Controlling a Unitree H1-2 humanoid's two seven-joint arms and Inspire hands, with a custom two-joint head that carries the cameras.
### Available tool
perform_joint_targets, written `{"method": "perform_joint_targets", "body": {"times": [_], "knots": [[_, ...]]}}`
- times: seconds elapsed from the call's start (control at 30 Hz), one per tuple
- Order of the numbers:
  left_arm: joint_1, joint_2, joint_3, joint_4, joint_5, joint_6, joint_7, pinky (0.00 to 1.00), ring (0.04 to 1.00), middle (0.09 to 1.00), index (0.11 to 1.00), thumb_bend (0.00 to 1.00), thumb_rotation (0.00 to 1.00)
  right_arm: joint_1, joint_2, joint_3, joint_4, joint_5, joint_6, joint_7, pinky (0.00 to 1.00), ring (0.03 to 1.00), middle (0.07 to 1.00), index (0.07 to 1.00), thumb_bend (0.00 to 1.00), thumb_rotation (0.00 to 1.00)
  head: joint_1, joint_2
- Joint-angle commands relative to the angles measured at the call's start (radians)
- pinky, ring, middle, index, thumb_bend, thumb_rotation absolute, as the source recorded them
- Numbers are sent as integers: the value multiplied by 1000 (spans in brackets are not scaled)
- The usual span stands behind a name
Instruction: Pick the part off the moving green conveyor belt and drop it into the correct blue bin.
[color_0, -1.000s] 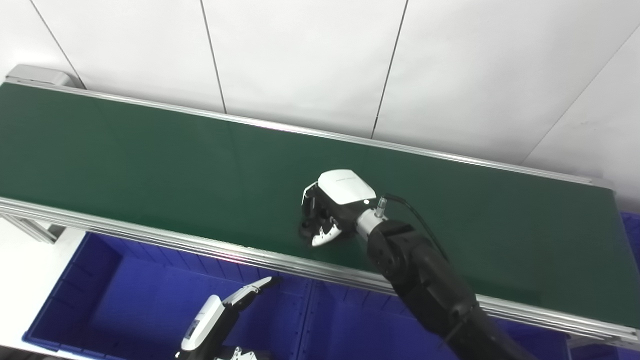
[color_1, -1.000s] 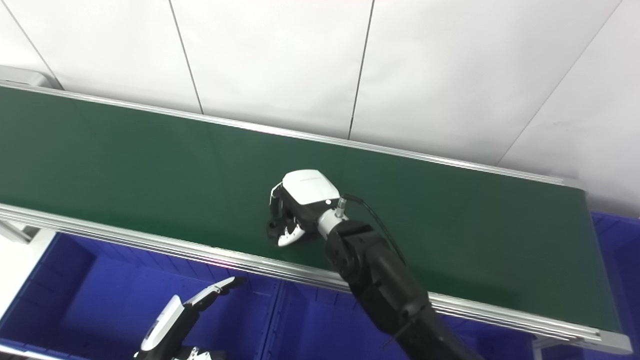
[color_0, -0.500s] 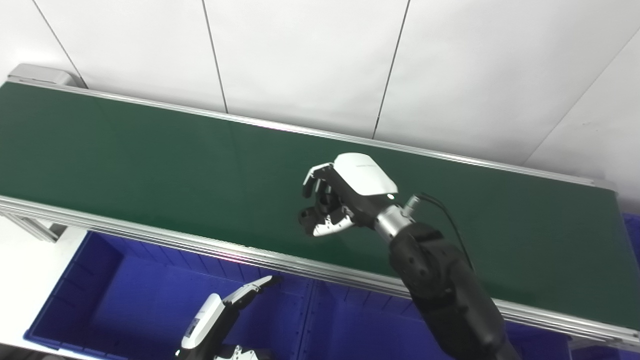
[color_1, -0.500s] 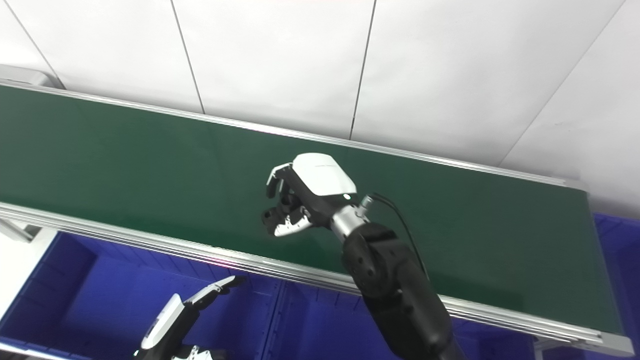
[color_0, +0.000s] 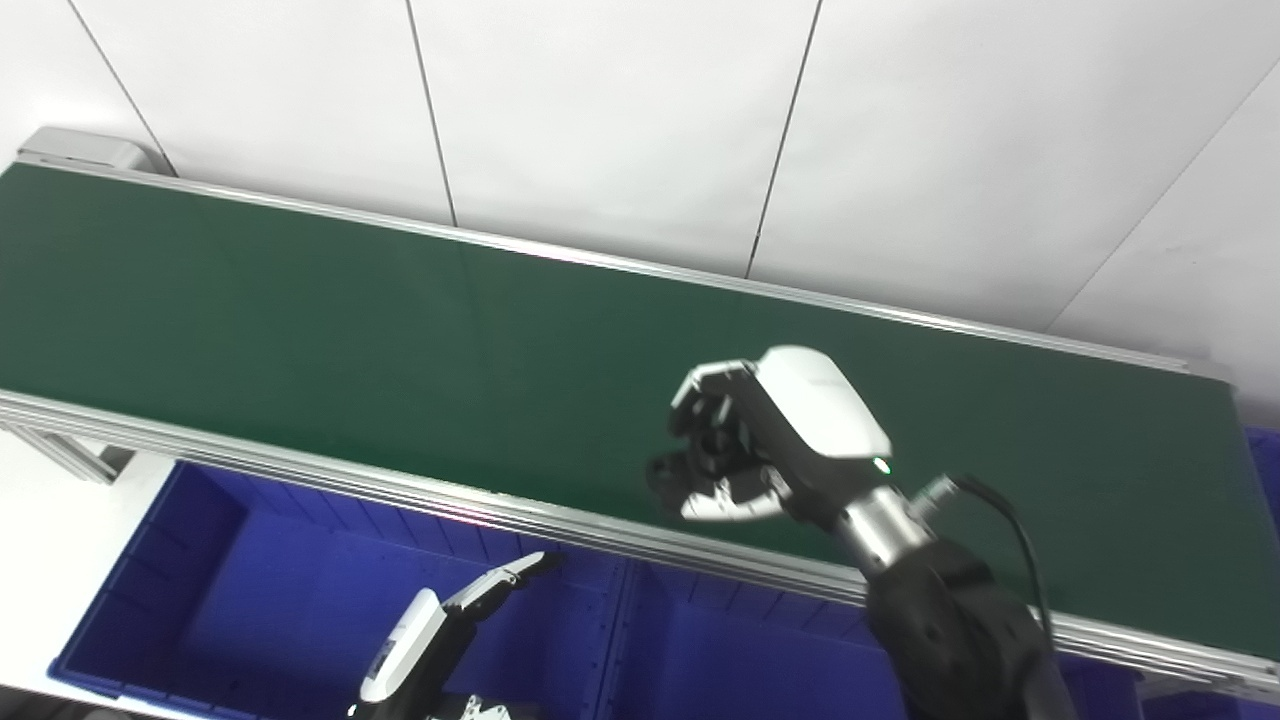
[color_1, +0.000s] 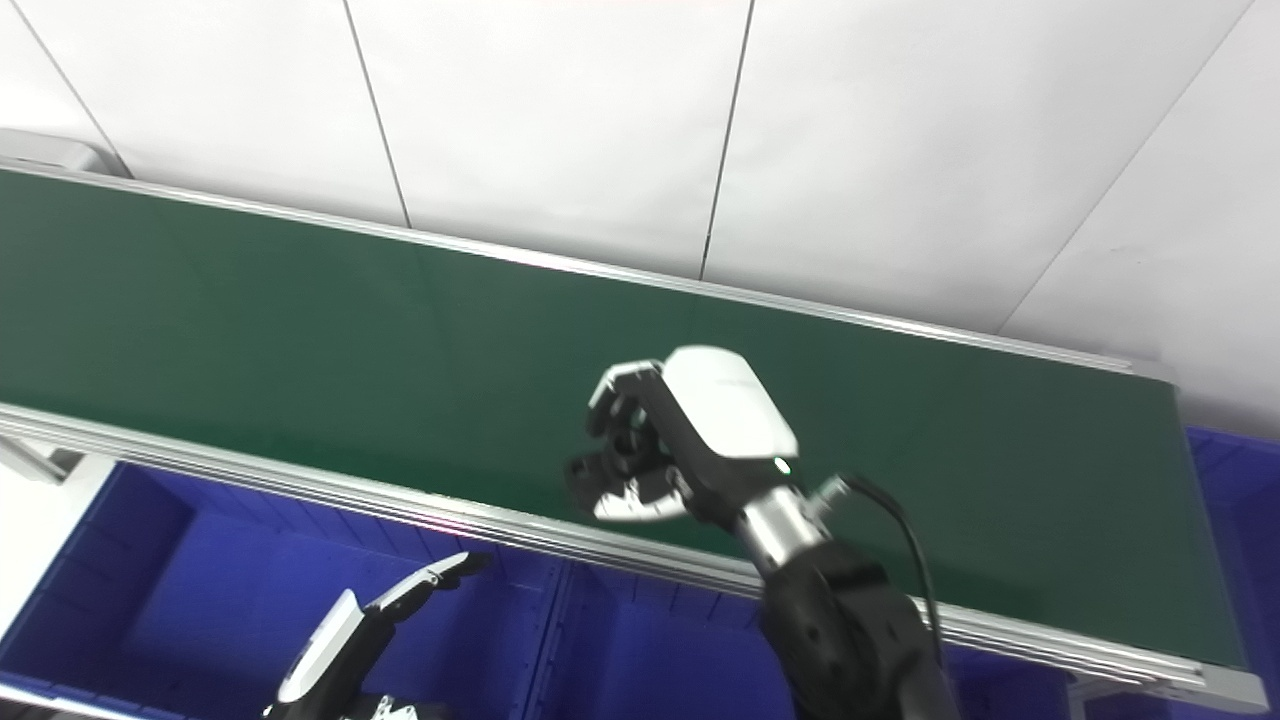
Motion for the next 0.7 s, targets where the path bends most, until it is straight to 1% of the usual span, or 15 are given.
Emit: {"method": "perform_joint_targets", "body": {"times": [0.0, 0.1, 0.17, 0.2, 0.23, 0.33, 0.37, 0.4, 0.5, 0.57, 0.6, 0.63, 0.67], "knots": [[7, 24, 17, -35, 4, -28, 1, 794, 838, 860, 855, 750, 882, 28, 2, -16, -71, 17, -4, -3, 201, 406, 503, 485, 517, 0, -12, 18], [16, 29, 33, -53, -2, -29, -11, 796, 834, 856, 851, 749, 877, 97, 5, -24, -124, 6, 9, 12, 169, 399, 501, 485, 516, 0, -25, 37], [20, 34, 46, -67, 5, -29, -12, 794, 831, 852, 848, 743, 879, 177, 7, -26, -137, 12, -3, -11, 172, 402, 500, 485, 517, 0, -39, 59], [23, 36, 53, -73, 6, -29, -15, 794, 830, 851, 847, 741, 882, 215, 7, -28, -136, 19, -16, -29, 171, 403, 500, 485, 517, 0, -42, 63], [27, 38, 61, -81, 5, -29, -21, 791, 829, 850, 846, 743, 886, 251, 8, -29, -133, 20, -25, -46, 167, 398, 502, 485, 516, 0, -48, 77], [38, 43, 88, -104, -7, -28, -53, 789, 830, 853, 848, 738, 888, 335, 13, -33, -119, 13, -25, -72, 159, 396, 502, 485, 516, 0, -60, 90], [41, 45, 99, -112, -11, -28, -63, 788, 830, 852, 847, 737, 885, 356, 15, -35, -112, 12, -27, -82, 159, 396, 501, 485, 516, 0, -72, 107], [43, 44, 107, -118, -17, -28, -71, 787, 829, 851, 846, 735, 881, 381, 15, -38, -97, 17, -36, -102, 158, 396, 501, 485, 516, 0, -73, 108], [56, 40, 144, -137, -40, -28, -102, 784, 823, 841, 837, 737, 861, 427, 14, -44, -36, 35, -71, -165, 166, 397, 499, 485, 516, 0, -95, 132], [65, 37, 173, -152, -60, -28, -128, 780, 818, 835, 832, 750, 860, 437, 14, -43, 7, 43, -84, -199, 174, 396, 501, 485, 516, 0, -128, 156], [69, 34, 187, -158, -69, -28, -141, 779, 817, 834, 831, 751, 860, 439, 14, -42, 27, 47, -88, -214, 175, 397, 502, 485, 516, 0, -128, 156], [75, 29, 207, -169, -89, -28, -157, 776, 815, 831, 828, 754, 859, 439, 14, -43, 61, 55, -98, -236, 178, 397, 503, 486, 516, 0, -153, 173], [81, 23, 226, -178, -102, -28, -172, 776, 812, 828, 824, 767, 857, 438, 13, -43, 84, 62, -105, -252, 180, 399, 504, 486, 516, 0, -157, 175]]}}
